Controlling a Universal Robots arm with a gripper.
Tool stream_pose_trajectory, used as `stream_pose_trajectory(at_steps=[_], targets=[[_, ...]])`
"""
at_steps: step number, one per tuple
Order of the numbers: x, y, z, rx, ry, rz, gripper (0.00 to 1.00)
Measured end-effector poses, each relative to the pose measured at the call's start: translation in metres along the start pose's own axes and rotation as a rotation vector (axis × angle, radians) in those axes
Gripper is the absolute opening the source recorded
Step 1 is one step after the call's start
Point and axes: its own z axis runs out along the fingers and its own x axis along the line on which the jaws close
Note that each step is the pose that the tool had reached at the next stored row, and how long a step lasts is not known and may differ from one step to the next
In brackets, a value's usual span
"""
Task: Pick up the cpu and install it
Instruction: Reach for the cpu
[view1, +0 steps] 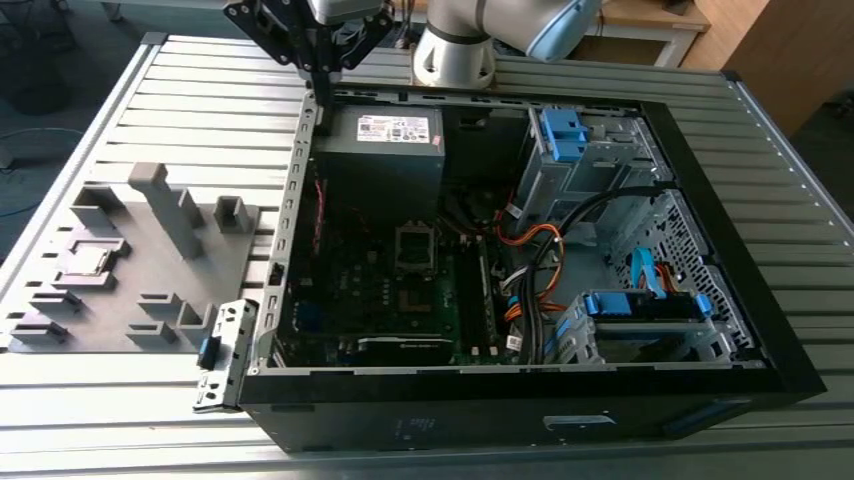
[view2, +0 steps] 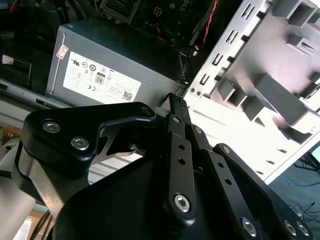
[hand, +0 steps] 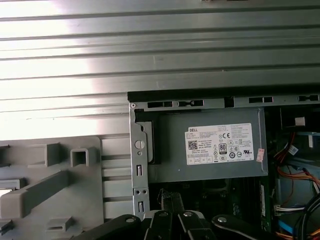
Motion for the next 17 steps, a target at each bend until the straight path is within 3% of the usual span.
stream_pose_trajectory(at_steps=[11, 17], targets=[[0.0107, -0.0008, -0.0002, 0.0000, 0.0000, 0.000, 0.11], [0.0118, -0.0008, -0.0002, 0.0000, 0.0000, 0.000, 0.11]])
